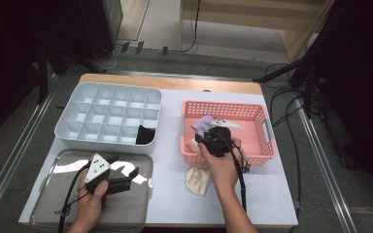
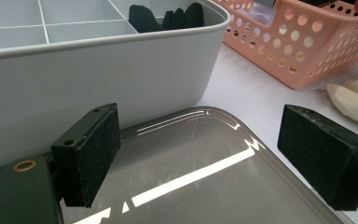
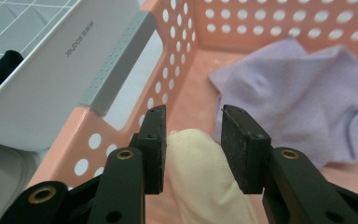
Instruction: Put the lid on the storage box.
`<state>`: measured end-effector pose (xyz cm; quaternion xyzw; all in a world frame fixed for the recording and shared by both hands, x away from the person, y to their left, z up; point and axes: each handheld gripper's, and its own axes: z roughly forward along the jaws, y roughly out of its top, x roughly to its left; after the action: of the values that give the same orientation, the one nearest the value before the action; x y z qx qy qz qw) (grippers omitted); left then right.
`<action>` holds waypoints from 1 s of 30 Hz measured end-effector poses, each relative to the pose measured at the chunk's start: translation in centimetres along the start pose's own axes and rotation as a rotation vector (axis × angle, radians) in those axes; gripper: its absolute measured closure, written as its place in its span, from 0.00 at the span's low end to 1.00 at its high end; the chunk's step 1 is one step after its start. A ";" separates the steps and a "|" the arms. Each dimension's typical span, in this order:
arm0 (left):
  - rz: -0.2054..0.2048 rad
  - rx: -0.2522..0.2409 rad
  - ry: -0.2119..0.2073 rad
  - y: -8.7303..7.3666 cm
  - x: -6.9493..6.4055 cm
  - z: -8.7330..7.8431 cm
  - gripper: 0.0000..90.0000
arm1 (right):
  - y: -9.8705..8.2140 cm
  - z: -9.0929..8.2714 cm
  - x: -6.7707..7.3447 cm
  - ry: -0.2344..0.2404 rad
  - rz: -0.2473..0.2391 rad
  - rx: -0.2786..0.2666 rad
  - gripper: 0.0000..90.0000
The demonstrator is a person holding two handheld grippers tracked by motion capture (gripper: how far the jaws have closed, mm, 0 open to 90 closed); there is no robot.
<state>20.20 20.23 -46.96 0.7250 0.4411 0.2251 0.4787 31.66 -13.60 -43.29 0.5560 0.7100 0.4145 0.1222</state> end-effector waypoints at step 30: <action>-0.005 -0.007 0.005 0.0 0.1 0.0 0.16 | 0.9 2.2 -1.3 0.055 0.240 0.198 0.97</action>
<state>20.23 20.29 -46.97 0.7218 0.4432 0.2271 0.4807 34.14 -13.72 -44.43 0.6348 0.6788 0.3693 -0.0030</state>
